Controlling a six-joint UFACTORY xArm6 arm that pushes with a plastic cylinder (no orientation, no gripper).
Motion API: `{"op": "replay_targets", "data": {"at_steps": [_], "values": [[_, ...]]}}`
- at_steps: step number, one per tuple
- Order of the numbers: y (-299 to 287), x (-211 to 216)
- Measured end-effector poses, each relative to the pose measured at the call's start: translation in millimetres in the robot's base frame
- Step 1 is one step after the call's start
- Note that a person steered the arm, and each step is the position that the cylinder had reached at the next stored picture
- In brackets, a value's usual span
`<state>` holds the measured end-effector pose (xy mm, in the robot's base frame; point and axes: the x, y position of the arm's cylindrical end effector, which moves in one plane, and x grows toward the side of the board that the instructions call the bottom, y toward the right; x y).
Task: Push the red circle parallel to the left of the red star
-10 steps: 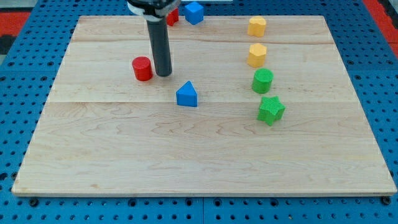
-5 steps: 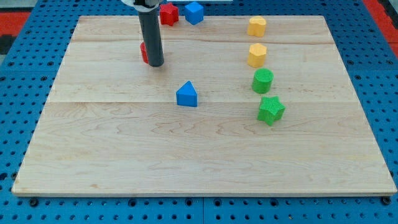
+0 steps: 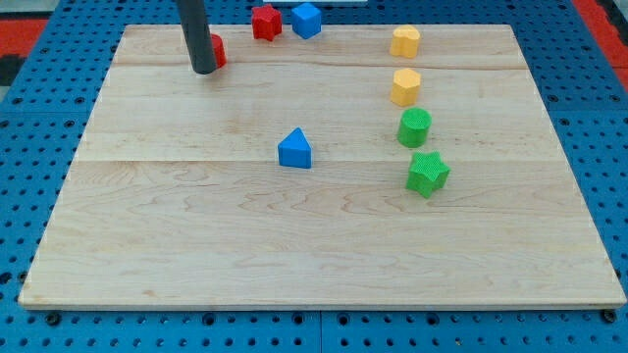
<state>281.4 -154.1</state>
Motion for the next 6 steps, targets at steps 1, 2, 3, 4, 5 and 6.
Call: {"op": "replay_targets", "data": {"at_steps": [1,2,3,4,5,6], "values": [[18.1,-18.1],[37.1,-34.8],[37.0,-58.9],[15.1,-54.3],[-10.1,-53.8],[-11.0,-48.5]]}}
